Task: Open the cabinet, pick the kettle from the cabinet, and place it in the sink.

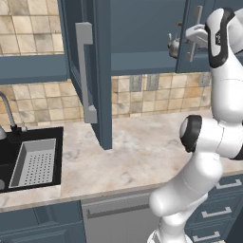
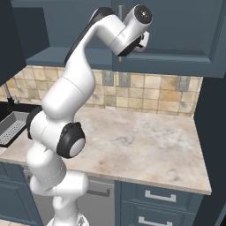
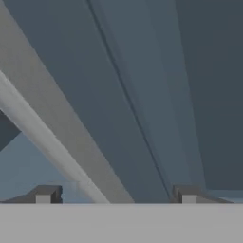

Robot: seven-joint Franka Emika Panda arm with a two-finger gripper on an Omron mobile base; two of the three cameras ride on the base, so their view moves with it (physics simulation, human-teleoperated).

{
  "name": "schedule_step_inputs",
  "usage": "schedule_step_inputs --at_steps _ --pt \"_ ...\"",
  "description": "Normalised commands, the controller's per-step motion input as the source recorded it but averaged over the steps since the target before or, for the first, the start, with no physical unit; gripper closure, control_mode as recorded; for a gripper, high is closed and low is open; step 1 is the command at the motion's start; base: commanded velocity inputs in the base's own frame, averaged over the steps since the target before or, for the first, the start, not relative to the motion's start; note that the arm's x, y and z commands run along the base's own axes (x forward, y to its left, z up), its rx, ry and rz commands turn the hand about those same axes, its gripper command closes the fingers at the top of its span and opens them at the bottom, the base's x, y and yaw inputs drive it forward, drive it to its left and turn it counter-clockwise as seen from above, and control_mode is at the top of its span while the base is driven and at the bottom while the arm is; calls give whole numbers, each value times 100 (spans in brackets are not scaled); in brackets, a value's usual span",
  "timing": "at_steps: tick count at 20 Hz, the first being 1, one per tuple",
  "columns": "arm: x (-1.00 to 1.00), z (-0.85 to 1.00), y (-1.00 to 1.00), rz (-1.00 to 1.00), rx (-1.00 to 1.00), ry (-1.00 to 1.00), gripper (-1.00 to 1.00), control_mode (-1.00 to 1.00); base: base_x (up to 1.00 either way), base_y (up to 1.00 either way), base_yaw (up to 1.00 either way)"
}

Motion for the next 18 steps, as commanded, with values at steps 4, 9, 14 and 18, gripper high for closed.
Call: schedule_step_inputs --at_steps 4,9,14,18 --pt "46 -1 -7 0 0 1 -100 -100 0 0 0" --pt "42 -4 -5 0 0 1 -100 -100 0 0 0" --pt "34 -12 15 0 -3 0 100 -100 0 0 0" --pt "29 -12 25 -3 -7 -7 100 -100 0 0 0"
